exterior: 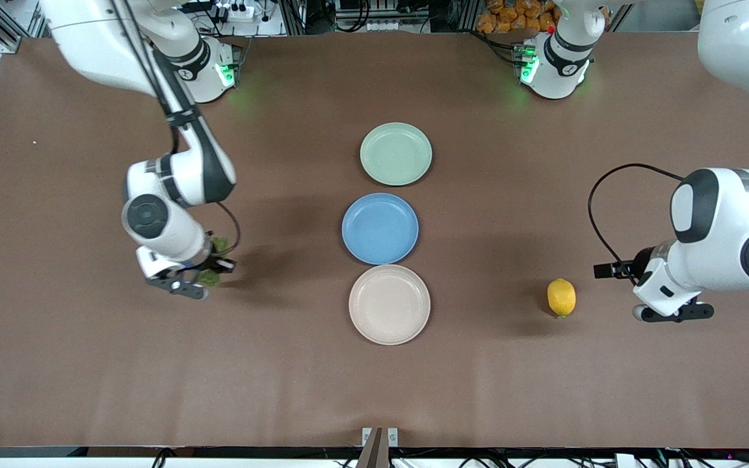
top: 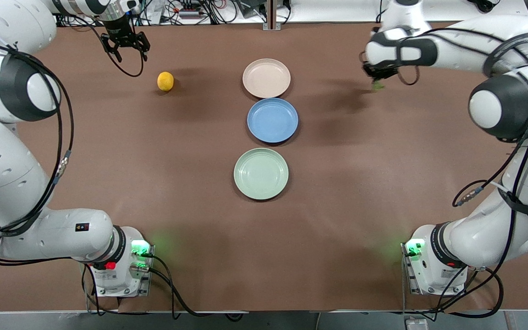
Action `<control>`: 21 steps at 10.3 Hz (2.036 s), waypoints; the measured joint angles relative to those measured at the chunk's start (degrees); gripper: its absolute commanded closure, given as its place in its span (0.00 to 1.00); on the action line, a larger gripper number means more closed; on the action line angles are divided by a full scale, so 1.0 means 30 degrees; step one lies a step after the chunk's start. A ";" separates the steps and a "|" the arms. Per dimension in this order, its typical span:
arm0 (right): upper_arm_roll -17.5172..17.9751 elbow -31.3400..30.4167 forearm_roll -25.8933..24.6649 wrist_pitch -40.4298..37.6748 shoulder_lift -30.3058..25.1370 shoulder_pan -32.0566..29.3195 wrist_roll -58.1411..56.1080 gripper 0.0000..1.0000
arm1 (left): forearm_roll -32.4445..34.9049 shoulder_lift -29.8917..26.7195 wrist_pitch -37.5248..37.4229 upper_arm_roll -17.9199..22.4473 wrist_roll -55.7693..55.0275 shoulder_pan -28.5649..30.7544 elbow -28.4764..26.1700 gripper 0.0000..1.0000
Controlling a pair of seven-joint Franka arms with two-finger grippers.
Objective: Pick lemon and lettuce from plates
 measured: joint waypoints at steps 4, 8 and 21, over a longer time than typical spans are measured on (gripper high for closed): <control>0.0039 -0.0137 0.0000 -0.0024 0.0114 -0.3672 -0.4164 0.00 | -0.0683 -0.2402 0.2461 -0.0276 -0.0117 -0.0387 -0.4725 0.00; 0.0127 -0.0179 0.0000 -0.0025 0.0090 -0.3763 -0.4326 0.00 | -0.0962 -0.3877 0.2859 -0.0771 -0.1580 -0.0864 -0.4757 0.00; 0.0155 -0.5399 -0.0001 -0.0646 -0.9207 -0.3819 -0.6666 0.00 | -0.0964 -0.7827 -0.4052 0.0842 0.1710 -0.1330 -0.0152 0.00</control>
